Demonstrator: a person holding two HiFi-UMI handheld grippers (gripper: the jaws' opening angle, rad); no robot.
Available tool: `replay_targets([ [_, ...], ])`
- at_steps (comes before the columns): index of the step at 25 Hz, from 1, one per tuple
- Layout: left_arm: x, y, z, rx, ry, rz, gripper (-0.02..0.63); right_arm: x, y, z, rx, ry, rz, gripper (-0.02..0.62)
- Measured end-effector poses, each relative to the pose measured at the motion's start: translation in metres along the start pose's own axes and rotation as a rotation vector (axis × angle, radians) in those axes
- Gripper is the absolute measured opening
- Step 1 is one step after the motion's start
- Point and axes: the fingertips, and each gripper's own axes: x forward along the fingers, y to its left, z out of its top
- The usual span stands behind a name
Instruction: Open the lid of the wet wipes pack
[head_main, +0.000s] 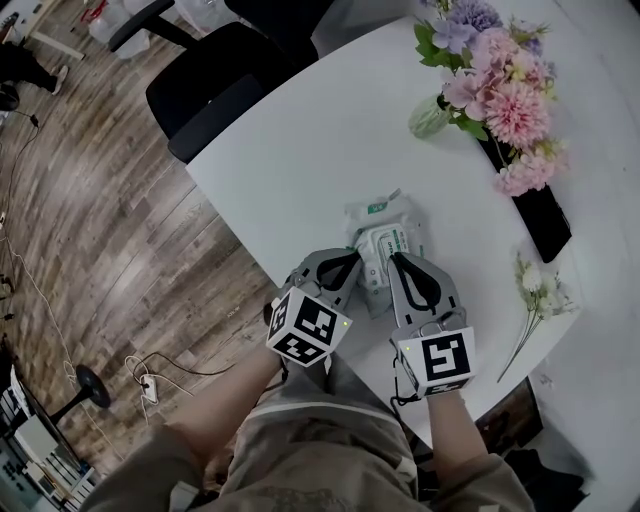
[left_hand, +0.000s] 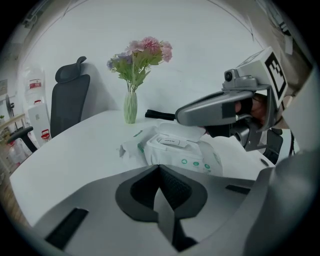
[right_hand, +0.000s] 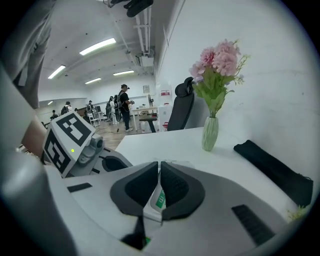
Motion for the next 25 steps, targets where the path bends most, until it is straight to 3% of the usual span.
replay_targets([
  [3,-0.001,0.001,-0.001,-0.014,0.002,-0.008,0.015,-0.01,-0.024,0.007,-0.006,-0.021,-0.044,0.038],
  [8,-0.001,0.001,0.0,-0.021,0.003,-0.01,0.015,-0.022,-0.067,-0.011,-0.006,0.039,-0.135,0.04],
  [13,-0.002,0.002,0.0,-0.025,0.002,-0.013,0.015,-0.017,-0.083,-0.029,-0.096,0.086,-0.202,0.046],
  [19,-0.003,0.002,-0.001,-0.047,0.002,-0.007,0.015,0.002,-0.091,-0.058,-0.055,0.154,-0.161,0.044],
  [25,-0.003,0.002,0.001,-0.092,-0.004,-0.013,0.015,0.011,-0.09,-0.068,0.063,0.154,-0.11,0.044],
])
